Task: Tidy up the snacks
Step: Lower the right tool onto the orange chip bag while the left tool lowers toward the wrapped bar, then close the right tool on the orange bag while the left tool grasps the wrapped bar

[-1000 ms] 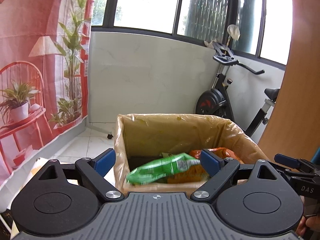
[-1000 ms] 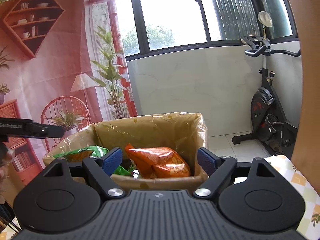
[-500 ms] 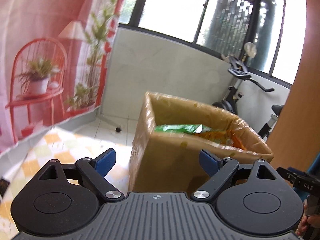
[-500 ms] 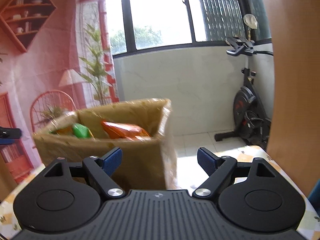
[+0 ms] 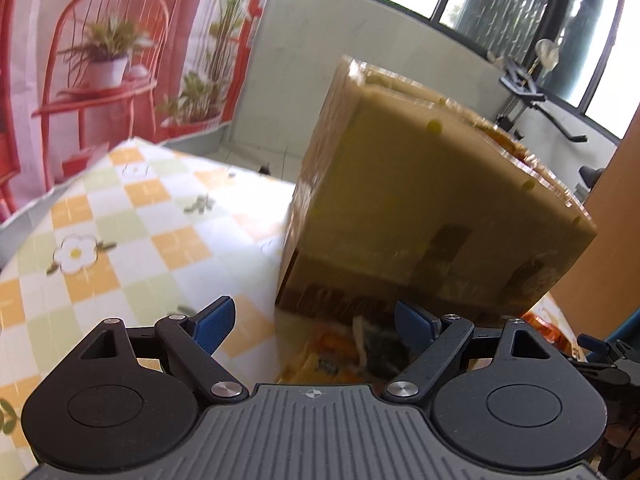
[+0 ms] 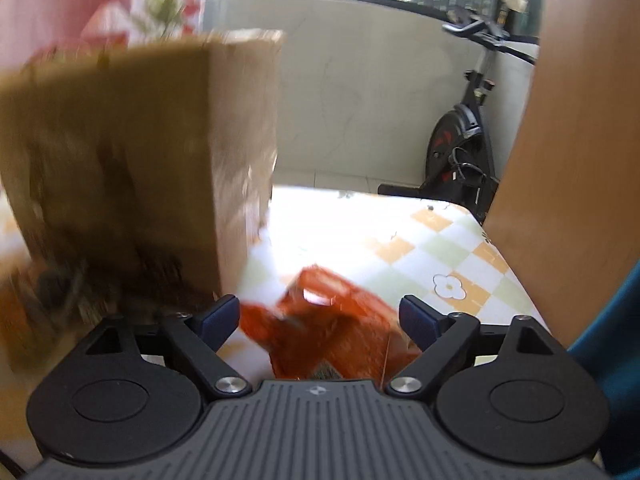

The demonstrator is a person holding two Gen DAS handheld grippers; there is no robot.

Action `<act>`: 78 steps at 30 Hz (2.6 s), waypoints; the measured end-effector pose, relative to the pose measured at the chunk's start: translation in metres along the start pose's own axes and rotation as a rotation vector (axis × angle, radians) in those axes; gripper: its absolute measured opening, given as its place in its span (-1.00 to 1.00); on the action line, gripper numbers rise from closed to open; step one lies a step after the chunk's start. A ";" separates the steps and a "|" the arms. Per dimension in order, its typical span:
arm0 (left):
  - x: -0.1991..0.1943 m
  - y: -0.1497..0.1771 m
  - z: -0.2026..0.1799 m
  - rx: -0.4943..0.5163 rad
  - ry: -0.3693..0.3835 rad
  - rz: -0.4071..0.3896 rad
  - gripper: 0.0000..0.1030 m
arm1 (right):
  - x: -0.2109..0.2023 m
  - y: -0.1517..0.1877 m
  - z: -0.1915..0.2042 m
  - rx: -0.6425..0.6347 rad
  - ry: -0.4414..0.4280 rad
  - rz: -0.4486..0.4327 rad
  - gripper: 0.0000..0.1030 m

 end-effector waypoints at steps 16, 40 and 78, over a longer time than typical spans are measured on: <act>0.017 0.025 -0.005 0.008 -0.015 0.108 0.71 | 0.052 0.022 0.007 -0.223 0.061 0.028 0.79; 0.067 0.057 -0.027 -0.030 -0.049 0.268 0.64 | -0.008 0.033 0.039 0.062 -0.050 -0.019 0.51; 0.031 0.051 0.013 0.008 -0.083 0.177 -0.49 | -0.029 0.028 0.028 0.215 -0.085 -0.043 0.48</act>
Point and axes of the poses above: each gripper's, at about its wrist camera, not at the fingertips, and x roughly the way its jaws point, z to its left, y to its underside, the point moved 4 cm from there along x, roughly the way its jaws point, and after that the axes turned 1 degree about -y, right-handed, at the moved point
